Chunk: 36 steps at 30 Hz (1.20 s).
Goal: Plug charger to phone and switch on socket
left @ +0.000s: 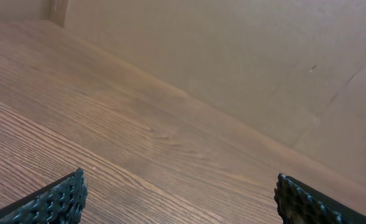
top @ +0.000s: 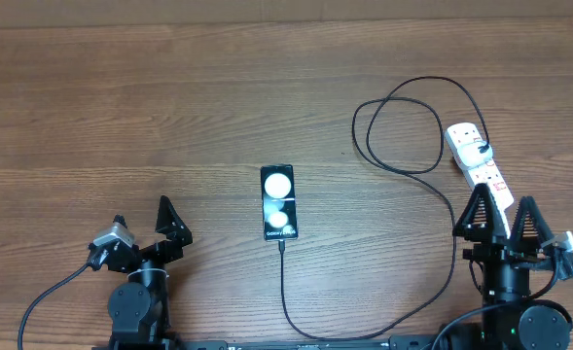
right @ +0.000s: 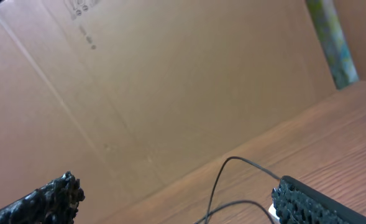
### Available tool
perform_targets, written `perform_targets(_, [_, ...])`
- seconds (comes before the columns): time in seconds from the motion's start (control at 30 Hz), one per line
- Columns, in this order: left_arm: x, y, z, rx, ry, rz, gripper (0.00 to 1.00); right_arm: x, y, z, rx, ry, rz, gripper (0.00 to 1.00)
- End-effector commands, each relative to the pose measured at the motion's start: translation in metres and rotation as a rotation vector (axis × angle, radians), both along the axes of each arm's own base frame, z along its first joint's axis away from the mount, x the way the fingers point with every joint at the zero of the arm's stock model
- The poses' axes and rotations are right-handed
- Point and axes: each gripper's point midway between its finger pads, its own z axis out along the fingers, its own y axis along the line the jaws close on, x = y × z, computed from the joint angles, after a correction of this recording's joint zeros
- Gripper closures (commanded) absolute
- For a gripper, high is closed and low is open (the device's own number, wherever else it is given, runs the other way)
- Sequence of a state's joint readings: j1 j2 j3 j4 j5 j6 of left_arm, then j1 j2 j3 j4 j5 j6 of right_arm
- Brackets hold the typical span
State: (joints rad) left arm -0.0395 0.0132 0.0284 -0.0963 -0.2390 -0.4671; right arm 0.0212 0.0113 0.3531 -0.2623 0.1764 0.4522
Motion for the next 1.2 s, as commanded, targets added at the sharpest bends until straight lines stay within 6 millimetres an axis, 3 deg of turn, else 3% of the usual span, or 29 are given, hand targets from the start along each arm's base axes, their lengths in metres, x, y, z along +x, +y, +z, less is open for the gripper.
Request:
perform_targets(0.0, [0.0, 0.0, 0.0, 0.022, -0.004, -0.002, 0.0, 0.005, -0.005, -0.01, 0.009, -0.002, -0.028, 0.0])
perform_targets(0.23, [0.0, 0.0, 0.0, 0.022, -0.004, -0.002, 0.0, 0.021, -0.005, -0.041, 0.009, -0.006, -0.031, 0.0])
perform_targets(0.67, [0.0, 0.0, 0.0, 0.022, -0.004, -0.002, 0.0, 0.03, -0.025, -0.091, 0.0, 0.073, -0.108, 0.0])
perform_targets(0.97, [0.0, 0.0, 0.0, 0.022, -0.004, -0.002, 0.01, 0.032, -0.025, -0.102, -0.094, 0.111, -0.116, 0.0])
perform_targets(1.07, [0.0, 0.0, 0.0, 0.022, -0.004, -0.002, 0.01, 0.033, -0.025, -0.114, -0.135, 0.168, -0.116, 0.0])
perform_targets(1.17, [0.0, 0.0, 0.0, 0.022, -0.004, -0.002, 0.0, 0.034, -0.016, -0.115, -0.219, 0.18, -0.068, 0.0])
